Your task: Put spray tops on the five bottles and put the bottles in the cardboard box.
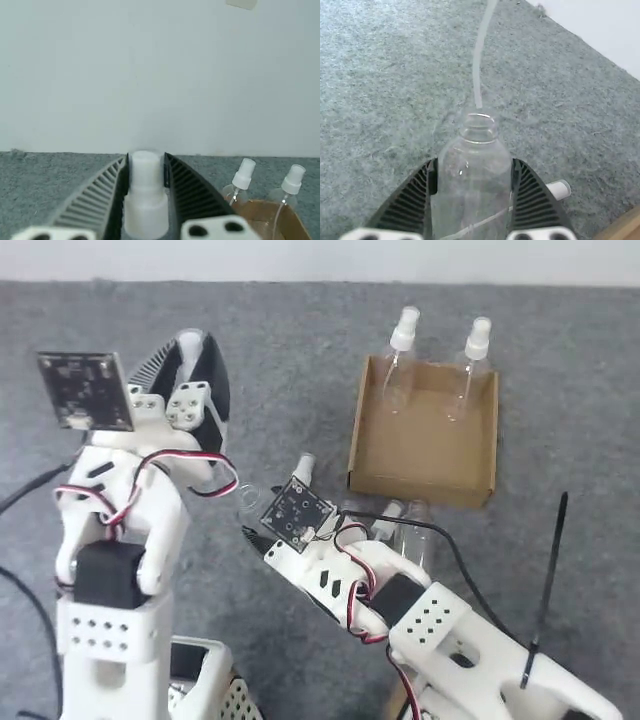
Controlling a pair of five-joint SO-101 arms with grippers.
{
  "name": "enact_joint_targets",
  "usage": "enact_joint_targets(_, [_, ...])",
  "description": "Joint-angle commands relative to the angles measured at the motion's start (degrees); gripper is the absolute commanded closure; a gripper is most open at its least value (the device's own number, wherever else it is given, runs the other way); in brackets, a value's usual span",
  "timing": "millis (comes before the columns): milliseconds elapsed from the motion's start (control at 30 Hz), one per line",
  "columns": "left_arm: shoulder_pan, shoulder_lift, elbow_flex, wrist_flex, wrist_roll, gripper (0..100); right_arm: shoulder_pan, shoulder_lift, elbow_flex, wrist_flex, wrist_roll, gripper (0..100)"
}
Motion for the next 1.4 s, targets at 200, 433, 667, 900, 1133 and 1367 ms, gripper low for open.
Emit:
enact_joint_targets(200, [-0.1,0.4,4.4,-3.1,0.5,99,0.0,-1.7,-0.6,-1.0,-0.5,99.2])
enact_joint_targets(433, [2.7,-0.1,7.5,-1.8,0.8,99,0.0,-1.9,-0.6,-1.0,-0.6,99.2])
enact_joint_targets(667, [3.1,-0.2,8.0,-1.8,0.9,99,2.0,-15.7,3.9,-1.1,-1.2,99.2])
enact_joint_targets(900, [8.8,-0.2,7.6,3.5,3.6,99,3.2,-24.4,7.3,-0.9,-5.0,99.2])
enact_joint_targets(1133, [10.4,-0.2,3.2,12.1,3.6,99,4.5,-18.7,6.5,-3.8,-5.3,99.2])
enact_joint_targets(1367, [10.6,-0.2,2.6,15.2,3.7,99,7.4,-15.3,6.4,-7.1,-6.1,99.2])
